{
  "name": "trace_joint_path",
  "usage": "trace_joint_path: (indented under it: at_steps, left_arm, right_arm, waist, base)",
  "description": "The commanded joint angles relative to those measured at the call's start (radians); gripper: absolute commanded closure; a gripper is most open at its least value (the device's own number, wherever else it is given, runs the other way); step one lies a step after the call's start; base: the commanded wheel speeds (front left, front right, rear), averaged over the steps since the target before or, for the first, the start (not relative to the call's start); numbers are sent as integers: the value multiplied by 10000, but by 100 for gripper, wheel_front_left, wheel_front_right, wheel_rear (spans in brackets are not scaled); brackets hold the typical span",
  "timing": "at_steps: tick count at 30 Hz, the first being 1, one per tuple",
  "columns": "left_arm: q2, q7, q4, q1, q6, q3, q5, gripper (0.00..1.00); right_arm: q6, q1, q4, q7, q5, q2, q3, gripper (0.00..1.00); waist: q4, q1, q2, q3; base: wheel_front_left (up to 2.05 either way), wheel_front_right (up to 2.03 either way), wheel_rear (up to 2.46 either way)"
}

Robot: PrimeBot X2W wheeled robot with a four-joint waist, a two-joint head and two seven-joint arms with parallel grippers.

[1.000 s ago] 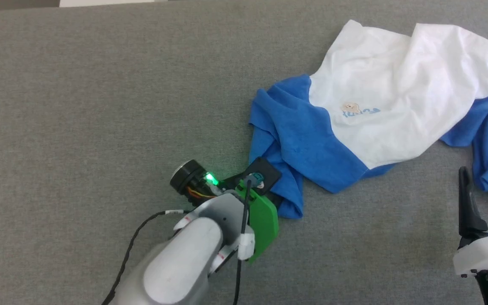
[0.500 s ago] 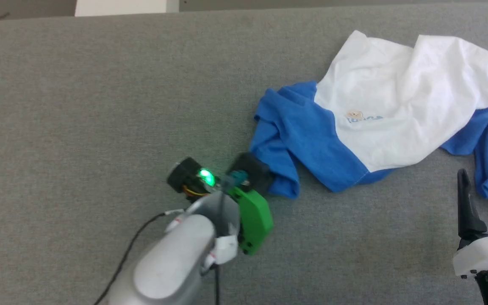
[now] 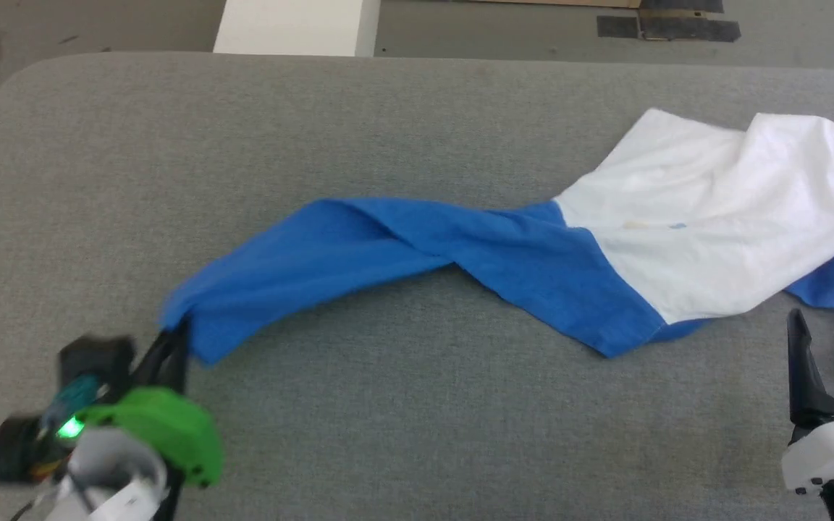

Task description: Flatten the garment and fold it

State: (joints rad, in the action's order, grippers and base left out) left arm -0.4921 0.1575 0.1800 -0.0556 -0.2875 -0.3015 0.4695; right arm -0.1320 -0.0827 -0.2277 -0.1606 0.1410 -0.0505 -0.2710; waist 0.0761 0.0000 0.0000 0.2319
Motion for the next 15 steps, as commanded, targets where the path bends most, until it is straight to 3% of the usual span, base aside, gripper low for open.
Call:
trace_joint_path:
  at_steps: [1, 5, 9, 10, 11, 12, 13, 15]
  left_arm:
    - [-112, -34, 103, 551, -297, 270, 115, 100]
    - [-286, -117, 61, 2095, -1052, 994, 351, 100]
    - [-190, -651, -373, 2570, -1203, 1214, 358, 100]
    - [-84, -879, -476, 2552, -1166, 1201, 363, 87]
    - [70, -1128, -537, 2486, -1129, 1198, 401, 44]
    - [200, -1314, -547, 2409, -1084, 1189, 447, 8]
    - [358, -1538, -505, 2285, -1047, 1199, 501, 0]
    - [477, -1881, -310, 2033, -988, 1259, 510, 0]
  right_arm:
    - [13, -116, -54, -44, 35, 3, -32, 0]
    - [13, -177, -91, -148, -10, 3, -65, 0]
    - [13, -140, -85, -248, -59, 3, 8, 0]
    - [13, -123, -80, -273, -72, 3, 36, 0]
    - [13, -108, -76, -292, -81, 3, 55, 0]
    - [13, -99, -73, -304, -86, 3, 63, 0]
    - [13, -96, -72, -317, -93, 3, 61, 0]
    - [13, -94, -70, -343, -108, 3, 70, 0]
  waist:
    - [155, 0, 0, -68]
    - [295, 0, 0, -33]
    - [353, 0, 0, -4]
    - [352, 0, 0, -3]
    - [349, 0, 0, -7]
    - [349, 0, 0, -14]
    - [353, 0, 0, -22]
    - [341, 0, 0, -38]
  base:
    - [0, 0, 0]
    - [0, 0, 0]
    - [0, 0, 0]
    - [0, 0, 0]
    - [0, 0, 0]
    - [0, 0, 0]
    - [0, 0, 0]
    - [0, 0, 0]
